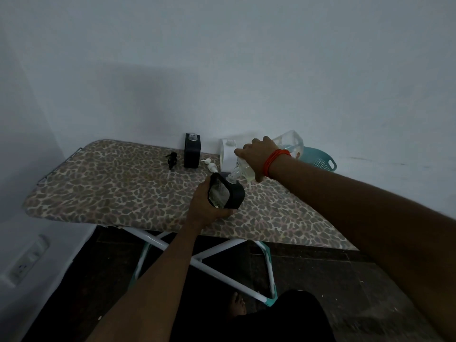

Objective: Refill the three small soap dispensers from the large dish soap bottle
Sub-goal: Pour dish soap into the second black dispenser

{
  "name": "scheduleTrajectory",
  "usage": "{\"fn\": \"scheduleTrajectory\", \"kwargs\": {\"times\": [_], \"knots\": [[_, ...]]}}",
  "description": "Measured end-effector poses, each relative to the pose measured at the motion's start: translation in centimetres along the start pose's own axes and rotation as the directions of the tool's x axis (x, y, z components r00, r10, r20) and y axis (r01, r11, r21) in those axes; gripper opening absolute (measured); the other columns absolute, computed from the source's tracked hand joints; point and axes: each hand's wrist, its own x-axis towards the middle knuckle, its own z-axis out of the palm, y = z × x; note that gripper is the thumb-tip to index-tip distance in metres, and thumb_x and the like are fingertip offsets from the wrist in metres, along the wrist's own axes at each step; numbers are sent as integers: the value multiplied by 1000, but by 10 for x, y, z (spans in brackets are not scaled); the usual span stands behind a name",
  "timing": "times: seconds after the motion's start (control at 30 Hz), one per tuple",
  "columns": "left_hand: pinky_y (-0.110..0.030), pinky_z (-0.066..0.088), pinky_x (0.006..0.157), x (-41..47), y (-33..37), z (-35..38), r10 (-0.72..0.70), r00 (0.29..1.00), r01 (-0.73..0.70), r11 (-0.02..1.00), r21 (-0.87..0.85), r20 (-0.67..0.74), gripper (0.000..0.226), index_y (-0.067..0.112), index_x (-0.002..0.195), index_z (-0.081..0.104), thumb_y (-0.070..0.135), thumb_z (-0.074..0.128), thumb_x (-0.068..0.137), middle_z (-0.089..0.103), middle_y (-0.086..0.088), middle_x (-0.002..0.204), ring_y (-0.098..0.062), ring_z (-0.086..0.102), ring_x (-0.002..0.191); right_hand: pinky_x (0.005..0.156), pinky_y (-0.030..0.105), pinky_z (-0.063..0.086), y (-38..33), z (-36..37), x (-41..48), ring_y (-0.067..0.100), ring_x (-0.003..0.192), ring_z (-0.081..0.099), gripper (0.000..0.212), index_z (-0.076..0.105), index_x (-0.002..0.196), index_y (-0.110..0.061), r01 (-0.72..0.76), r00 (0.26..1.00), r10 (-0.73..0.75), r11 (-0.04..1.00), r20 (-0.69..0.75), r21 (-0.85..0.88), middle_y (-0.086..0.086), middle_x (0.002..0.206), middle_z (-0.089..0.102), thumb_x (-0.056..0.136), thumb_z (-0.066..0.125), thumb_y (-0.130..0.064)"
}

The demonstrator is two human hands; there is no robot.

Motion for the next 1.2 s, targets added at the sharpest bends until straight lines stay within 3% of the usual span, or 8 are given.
{"fn": "scheduleTrajectory", "kwargs": {"times": [0.47,1.2], "knots": [[-52,40,114,-1,-2,1,-1,1000,2,1000,21,-16,114,10,154,38,27,100,60,48,-8,153,-25,46,142,94,47,43,-2,-3,4,29,117,55,100,34,141,-22,7,1000,-6,1000,14,-25,6,127,58,62,89,-46],[-51,41,114,0,-5,2,2,1000,-2,1000,6,-20,114,10,154,37,24,100,60,48,-7,153,-25,47,141,90,44,43,-5,-9,4,28,114,56,92,39,135,-23,7,1000,-8,998,-16,-64,4,121,60,61,90,-41]]}}
